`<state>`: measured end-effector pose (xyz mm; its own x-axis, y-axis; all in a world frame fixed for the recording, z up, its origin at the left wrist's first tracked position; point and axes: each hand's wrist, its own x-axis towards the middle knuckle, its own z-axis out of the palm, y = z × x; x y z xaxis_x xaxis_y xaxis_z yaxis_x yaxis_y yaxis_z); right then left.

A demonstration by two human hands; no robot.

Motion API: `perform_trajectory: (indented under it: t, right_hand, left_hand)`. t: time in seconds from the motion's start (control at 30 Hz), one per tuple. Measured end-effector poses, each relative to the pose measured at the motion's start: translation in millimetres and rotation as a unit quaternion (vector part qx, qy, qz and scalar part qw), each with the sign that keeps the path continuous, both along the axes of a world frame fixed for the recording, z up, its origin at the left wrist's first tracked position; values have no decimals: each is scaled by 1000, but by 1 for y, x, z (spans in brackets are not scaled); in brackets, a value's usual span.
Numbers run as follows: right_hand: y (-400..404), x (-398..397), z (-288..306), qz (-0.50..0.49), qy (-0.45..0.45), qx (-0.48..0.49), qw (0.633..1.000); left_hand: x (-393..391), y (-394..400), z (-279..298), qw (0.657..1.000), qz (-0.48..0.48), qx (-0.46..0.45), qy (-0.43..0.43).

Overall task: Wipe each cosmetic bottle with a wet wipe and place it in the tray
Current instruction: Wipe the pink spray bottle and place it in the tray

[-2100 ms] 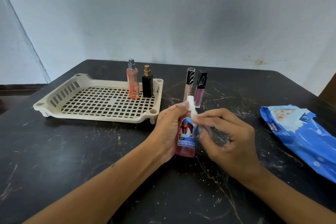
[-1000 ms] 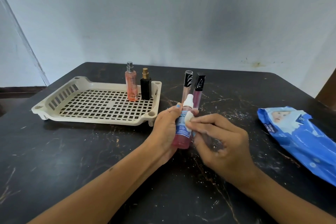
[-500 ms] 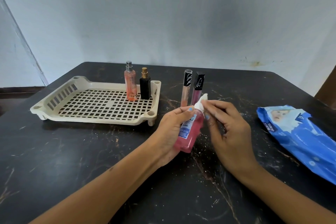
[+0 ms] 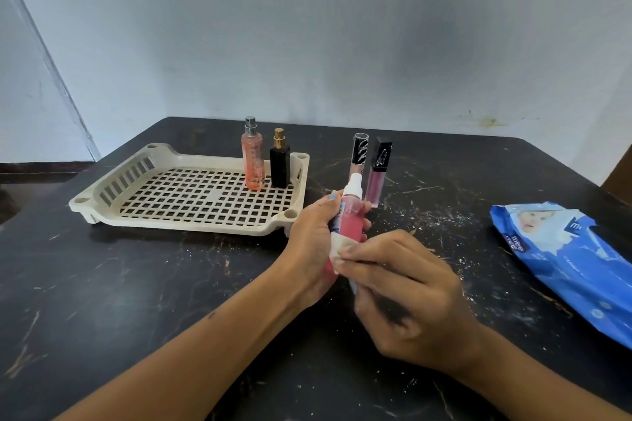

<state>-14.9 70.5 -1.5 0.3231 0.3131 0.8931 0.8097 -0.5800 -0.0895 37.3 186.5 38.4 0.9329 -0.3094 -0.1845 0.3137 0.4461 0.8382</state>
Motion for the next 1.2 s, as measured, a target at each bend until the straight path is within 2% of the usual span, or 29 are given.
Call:
perform_trajectory:
  t: [0.17,0.4,0.57,0.87,1.0,1.2]
  right_hand:
    - [-1,-1,-1,9,-30,-77,997]
    - [-1,0,0,-58,-62,-94,992]
    - [-1,1,1,-95,-48,-67,992]
    - [0,4,0,-64,-23,-29,997]
    - [-3,6,1,-104,-38,-29,993]
    - [-1,6,2,-111,-64,-6,992]
  left_hand:
    - [1,4,-1,1000,-6,-11,25]
    - [0,5,1,999,-2,-16,44]
    - [-2,1,0,999,17,-16,32]
    - [1,-1,-6,998,22,-31,53]
    - [1,-1,-8,997,-7,-48,67]
    - [1,-2,-5,998,28,-48,16]
